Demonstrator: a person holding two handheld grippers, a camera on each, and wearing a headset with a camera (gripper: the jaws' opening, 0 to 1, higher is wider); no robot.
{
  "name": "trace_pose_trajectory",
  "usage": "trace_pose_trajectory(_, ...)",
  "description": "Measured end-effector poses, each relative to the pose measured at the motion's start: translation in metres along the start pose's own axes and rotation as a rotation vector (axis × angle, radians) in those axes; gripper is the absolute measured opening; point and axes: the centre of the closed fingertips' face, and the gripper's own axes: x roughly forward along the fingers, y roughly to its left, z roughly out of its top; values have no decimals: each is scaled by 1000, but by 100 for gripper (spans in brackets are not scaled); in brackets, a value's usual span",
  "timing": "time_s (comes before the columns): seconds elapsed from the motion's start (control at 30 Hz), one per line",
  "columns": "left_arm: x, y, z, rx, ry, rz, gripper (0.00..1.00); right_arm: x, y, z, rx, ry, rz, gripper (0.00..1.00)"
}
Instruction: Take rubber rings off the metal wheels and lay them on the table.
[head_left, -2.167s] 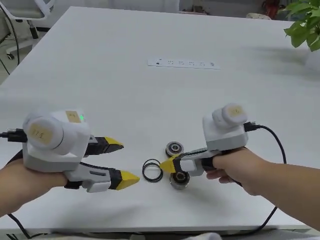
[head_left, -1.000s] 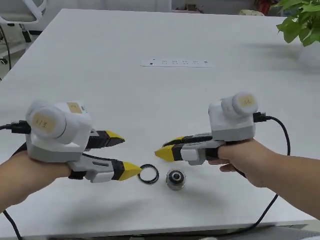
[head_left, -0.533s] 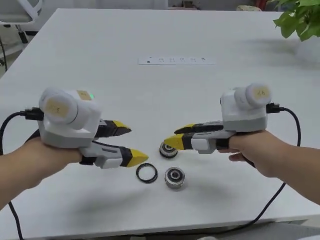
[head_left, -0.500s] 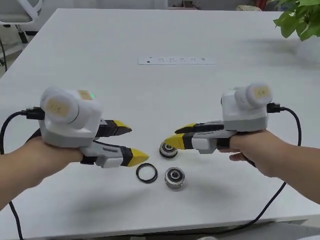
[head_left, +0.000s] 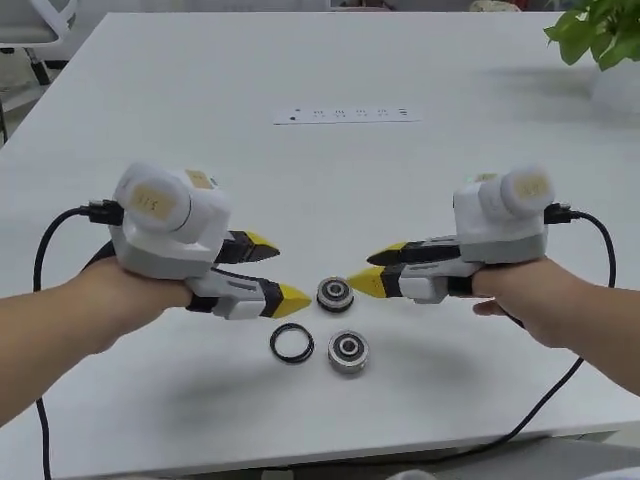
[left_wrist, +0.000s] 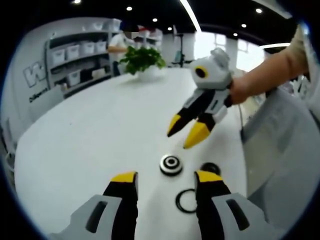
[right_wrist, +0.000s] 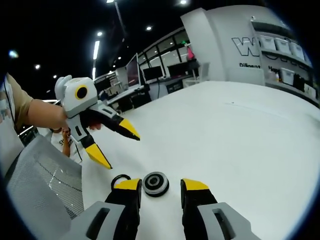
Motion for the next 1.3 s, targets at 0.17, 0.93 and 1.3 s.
trace_pose_trajectory(0.17,7,0,-3,2,13,-2,45,2,0,-5,-40,13,17,27)
trace_pose_trajectory(0.93,38,-8,-6,2,37,-31,35,21,-4,-33,-135,118,54,20)
trace_pose_trajectory(1.3,54,-12,-7,19,54,-54,27,22,-5,-36,-142,126,62,16)
